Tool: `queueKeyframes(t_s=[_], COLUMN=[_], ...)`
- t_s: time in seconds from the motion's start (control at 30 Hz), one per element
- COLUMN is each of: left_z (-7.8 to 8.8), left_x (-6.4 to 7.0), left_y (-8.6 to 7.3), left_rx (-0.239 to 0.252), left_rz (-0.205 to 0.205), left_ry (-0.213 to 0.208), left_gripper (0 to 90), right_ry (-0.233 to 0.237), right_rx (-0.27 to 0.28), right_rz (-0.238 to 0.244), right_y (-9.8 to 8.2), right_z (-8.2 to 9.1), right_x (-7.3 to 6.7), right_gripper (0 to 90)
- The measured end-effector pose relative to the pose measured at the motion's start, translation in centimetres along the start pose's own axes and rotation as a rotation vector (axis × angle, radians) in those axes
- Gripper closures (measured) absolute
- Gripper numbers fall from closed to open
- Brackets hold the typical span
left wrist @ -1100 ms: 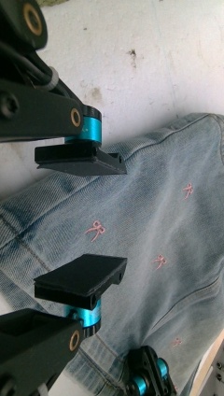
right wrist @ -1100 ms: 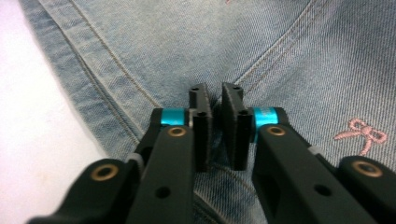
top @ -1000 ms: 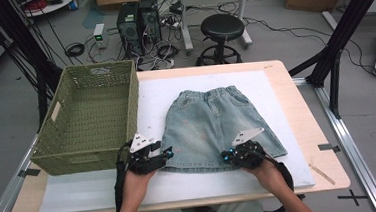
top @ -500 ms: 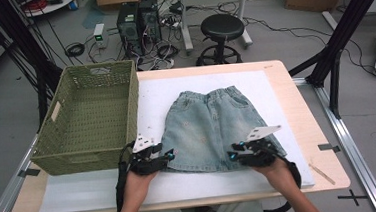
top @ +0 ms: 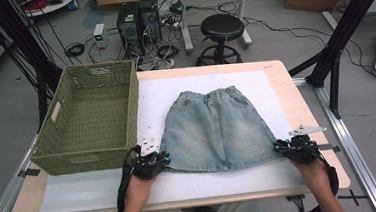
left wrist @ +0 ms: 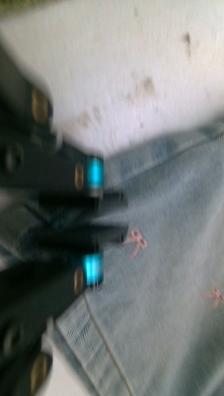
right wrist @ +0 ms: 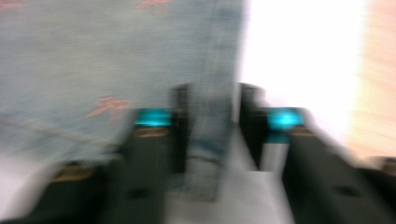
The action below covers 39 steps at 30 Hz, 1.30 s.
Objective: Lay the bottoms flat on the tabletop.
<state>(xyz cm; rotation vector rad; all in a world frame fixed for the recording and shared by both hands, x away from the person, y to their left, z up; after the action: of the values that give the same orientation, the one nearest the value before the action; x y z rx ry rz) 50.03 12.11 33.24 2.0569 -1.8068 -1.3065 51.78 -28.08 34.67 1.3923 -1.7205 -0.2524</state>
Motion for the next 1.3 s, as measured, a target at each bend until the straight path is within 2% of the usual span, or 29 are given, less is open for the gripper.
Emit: queueKeyframes(t_s=[0.07,0.1,0.13,0.17,0.27,0.3,0.33,0.37,0.4,0.43,0.47,0.5,0.57,0.7,0.77,0.8,0.83,0.87,0.9,0.93,0.97,1.1,1.2,1.3], left_z=[0.2,0.3,0.5,1.0,1.5,1.7,1.9,2.2,2.4,2.5,2.5,2.4,1.6,0.6,-0.1,-0.5,-0.9,-1.2,-1.2,-1.2,-1.1,-0.5,0.6,1.9], left_x=[-0.1,-0.2,-0.2,-0.1,0.1,0.2,0.0,0.0,-0.1,-0.3,-0.4,-0.4,-0.3,-0.4,-0.5,-0.5,-0.4,-0.3,-0.3,-0.2,0.0,0.2,0.5,1.3], left_y=[-0.1,-0.1,-0.1,-0.3,-0.6,-0.7,-0.8,-0.8,-0.8,-0.7,-0.6,-0.4,0.2,0.9,1.3,1.3,1.2,1.1,1.1,1.0,0.9,0.5,-0.4,-1.5], left_rx=[0.001,0.002,0.007,0.009,0.01,0.013,0.013,0.027,0.046,0.052,0.053,0.059,0.061,0.062,0.044,0.034,0.018,0.018,0.017,0.02,0.018,0.012,0.017,0.015], left_rz=[-0.004,-0.005,-0.005,0.001,-0.005,-0.005,-0.007,0.008,0.028,0.045,0.052,0.058,0.055,0.048,0.05,0.053,0.049,0.029,0.002,-0.023,-0.033,-0.051,-0.043,-0.052], left_ry=[0.008,0.022,0.026,0.018,0.007,0.005,0.018,-0.004,-0.031,-0.032,-0.034,-0.037,-0.048,-0.047,-0.036,-0.035,-0.035,-0.019,0.003,0.017,0.02,0.041,0.022,-0.005], left_gripper=[88.8,89.2,89.2,89.3,89.3,89.7,89.7,87.9,76.4,76.4,70.4,70.4,62.3,55.0,54.4,54.4,57.6,62.9,62.9,74.6,87.2,88.1,88.1,88.1], right_ry=[-0.023,-0.082,-0.082,-0.07,-0.074,-0.069,-0.069,-0.038,-0.02,-0.02,0.008,0.008,0.015,0.0,-0.006,-0.008,-0.006,0.014,0.014,0.021,0.021,0.025,0.041,0.061], right_rx=[-0.031,-0.043,-0.043,-0.024,-0.017,-0.03,-0.03,-0.039,-0.015,-0.015,0.029,0.029,0.062,0.057,0.049,0.04,0.012,-0.008,-0.008,-0.025,-0.019,-0.026,-0.038,-0.035], right_rz=[0.072,0.082,0.082,0.034,0.028,0.034,0.034,0.013,-0.004,-0.004,-0.041,-0.041,-0.054,-0.056,-0.064,-0.064,-0.066,-0.057,-0.057,-0.053,-0.052,-0.046,-0.008,-0.006], right_y=[0.2,0.3,0.3,0.1,-0.3,-0.6,-0.6,-0.6,-0.4,-0.4,0.2,0.2,1.0,1.4,1.6,1.6,1.5,1.4,1.4,1.1,1.0,0.7,-0.7,-1.7], right_z=[0.0,0.1,0.1,0.3,0.5,0.8,0.8,1.2,1.5,1.5,2.0,2.0,2.2,1.7,1.1,0.8,-0.1,-0.5,-0.5,-0.9,-0.8,-0.4,1.1,2.0], right_x=[-0.2,0.4,0.4,0.9,0.8,0.6,0.6,0.4,0.4,0.4,0.4,0.4,0.4,0.5,0.7,0.8,0.9,0.8,0.8,0.8,0.8,0.5,-0.4,-1.1], right_gripper=[87.4,87.5,87.5,87.5,87.5,87.1,87.1,82.5,77.7,77.7,67.7,67.7,59.7,53.7,52.9,53.0,64.1,73.0,73.0,78.0,87.2,88.8,88.9,88.8])
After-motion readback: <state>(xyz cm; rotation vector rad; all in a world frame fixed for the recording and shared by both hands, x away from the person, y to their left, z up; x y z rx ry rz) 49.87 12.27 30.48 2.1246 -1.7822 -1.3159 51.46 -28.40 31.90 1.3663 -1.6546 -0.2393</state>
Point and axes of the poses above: each handheld gripper's, and its own axes: z roughly backward along the jaws, y roughly out of its top, x roughly to its right, the point moved 9 cm from there along -z, roughly forward along the jaws, and after that the axes turned 2 degrees about z, right-handed, at the moved point
